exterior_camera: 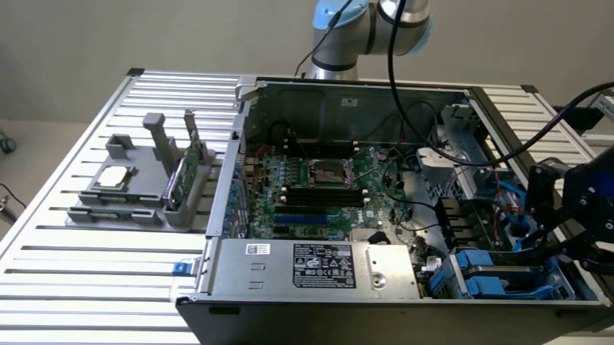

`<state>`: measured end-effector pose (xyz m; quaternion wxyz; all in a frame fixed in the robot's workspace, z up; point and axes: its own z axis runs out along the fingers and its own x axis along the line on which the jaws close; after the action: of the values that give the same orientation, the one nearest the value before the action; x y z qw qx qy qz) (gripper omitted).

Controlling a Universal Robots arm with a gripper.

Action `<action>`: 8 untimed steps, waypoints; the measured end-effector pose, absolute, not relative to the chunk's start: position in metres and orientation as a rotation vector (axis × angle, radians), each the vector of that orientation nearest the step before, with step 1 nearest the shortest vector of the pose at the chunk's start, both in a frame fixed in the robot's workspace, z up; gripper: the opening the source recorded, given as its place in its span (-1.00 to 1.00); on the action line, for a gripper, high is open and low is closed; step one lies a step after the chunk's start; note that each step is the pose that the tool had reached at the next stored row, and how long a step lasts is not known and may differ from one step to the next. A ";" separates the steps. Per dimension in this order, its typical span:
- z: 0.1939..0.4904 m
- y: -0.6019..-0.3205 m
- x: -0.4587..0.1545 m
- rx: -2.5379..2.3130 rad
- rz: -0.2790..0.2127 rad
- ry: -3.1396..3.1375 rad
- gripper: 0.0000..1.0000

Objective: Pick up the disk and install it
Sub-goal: 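Insert the first disk wire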

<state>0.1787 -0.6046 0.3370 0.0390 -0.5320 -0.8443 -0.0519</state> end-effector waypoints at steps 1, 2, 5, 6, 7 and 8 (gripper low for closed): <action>0.337 -0.605 0.179 -1.635 -0.159 -2.586 -0.46; 0.337 -0.605 0.179 -1.638 -0.159 -2.585 -0.46; 0.337 -0.605 0.179 -1.643 -0.160 -2.581 -0.63; 0.337 -0.605 0.179 -1.644 -0.160 -2.581 -0.63; 0.337 -0.605 0.179 -1.645 -0.159 -2.579 -0.66; 0.337 -0.605 0.179 -1.646 -0.158 -2.577 -0.66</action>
<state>0.1785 -0.6047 0.3366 0.0398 -0.5372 -0.8410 -0.0516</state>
